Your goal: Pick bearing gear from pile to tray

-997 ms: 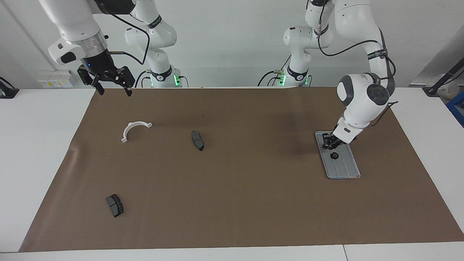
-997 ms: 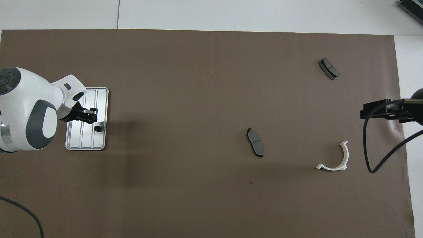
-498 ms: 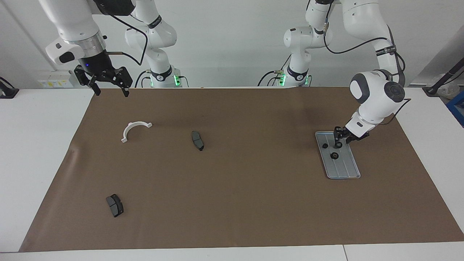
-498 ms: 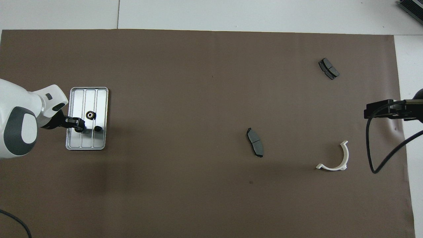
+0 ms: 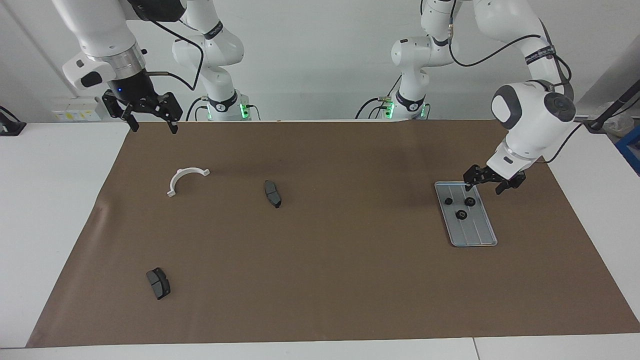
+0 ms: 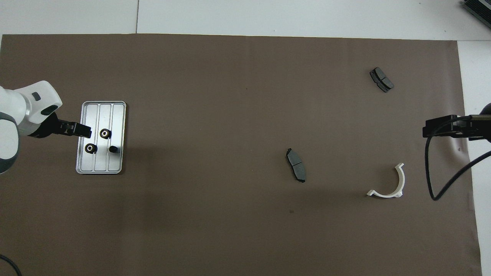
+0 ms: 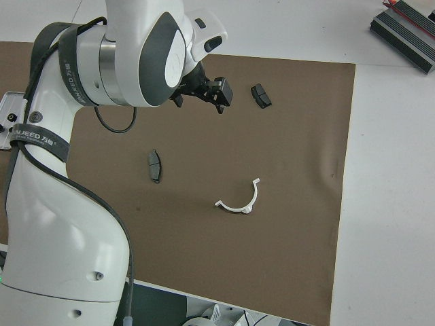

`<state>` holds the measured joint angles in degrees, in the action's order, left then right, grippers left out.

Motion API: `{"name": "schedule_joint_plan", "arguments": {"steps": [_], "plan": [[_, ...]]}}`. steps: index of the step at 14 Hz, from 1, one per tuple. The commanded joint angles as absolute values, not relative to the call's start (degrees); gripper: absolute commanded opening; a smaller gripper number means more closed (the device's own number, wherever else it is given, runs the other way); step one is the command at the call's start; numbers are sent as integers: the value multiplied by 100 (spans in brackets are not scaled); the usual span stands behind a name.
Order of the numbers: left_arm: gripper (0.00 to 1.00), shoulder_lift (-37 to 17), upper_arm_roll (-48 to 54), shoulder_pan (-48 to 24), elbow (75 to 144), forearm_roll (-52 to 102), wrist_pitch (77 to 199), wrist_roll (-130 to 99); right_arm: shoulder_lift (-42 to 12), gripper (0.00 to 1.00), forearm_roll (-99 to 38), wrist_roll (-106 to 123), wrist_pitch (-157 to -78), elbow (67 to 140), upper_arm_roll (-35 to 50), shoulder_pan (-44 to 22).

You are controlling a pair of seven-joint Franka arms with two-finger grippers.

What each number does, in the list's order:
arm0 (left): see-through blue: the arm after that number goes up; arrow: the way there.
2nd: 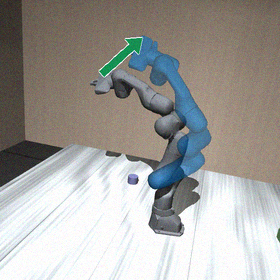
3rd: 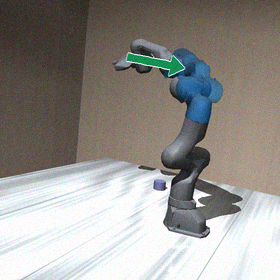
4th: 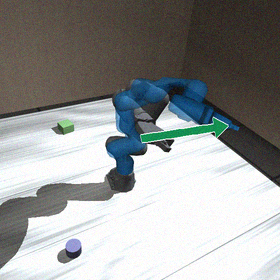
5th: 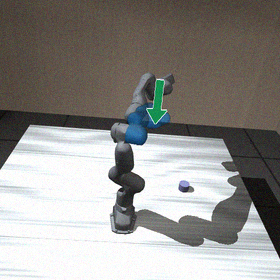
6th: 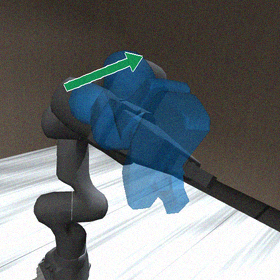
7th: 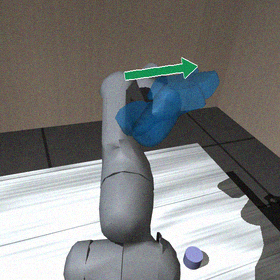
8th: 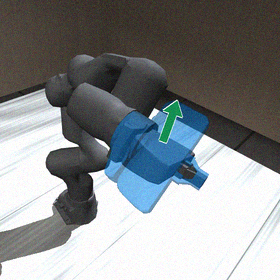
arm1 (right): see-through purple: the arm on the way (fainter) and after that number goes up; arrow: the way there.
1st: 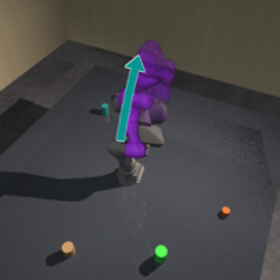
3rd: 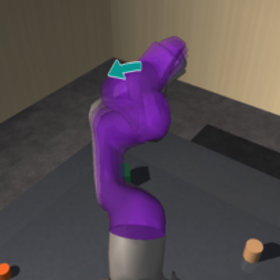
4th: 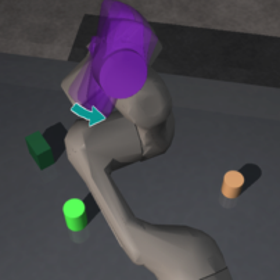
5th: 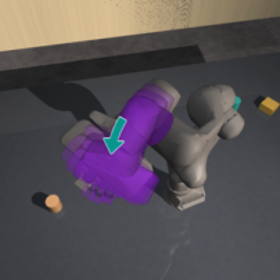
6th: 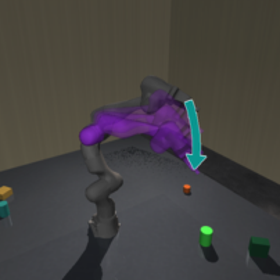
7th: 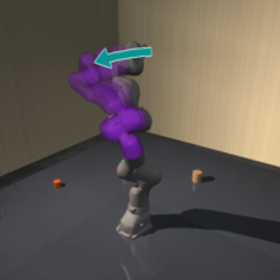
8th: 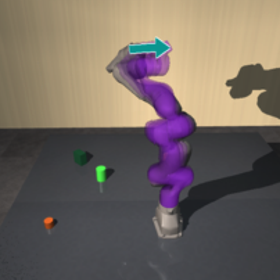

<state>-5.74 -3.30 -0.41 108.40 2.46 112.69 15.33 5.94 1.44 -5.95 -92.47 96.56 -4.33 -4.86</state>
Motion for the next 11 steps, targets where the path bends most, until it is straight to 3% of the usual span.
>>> {"name": "schedule_joint_plan", "arguments": {"steps": [1, 7, 11], "plan": [[100, -615, -334, -70, 9759, 264, 10207, 1521, 615, 100, 79, -686, -9272, 9703, -404, -448], [100, -641, -290, -79, 8088, 255, 8053, 1494, 615, 100, -61, -677, -9185, 9694, -413, -405], [100, -651, -255, -175, 7857, 264, 8033, 1459, 370, 100, -88, -668, -8877, 9274, -413, -404]]}}
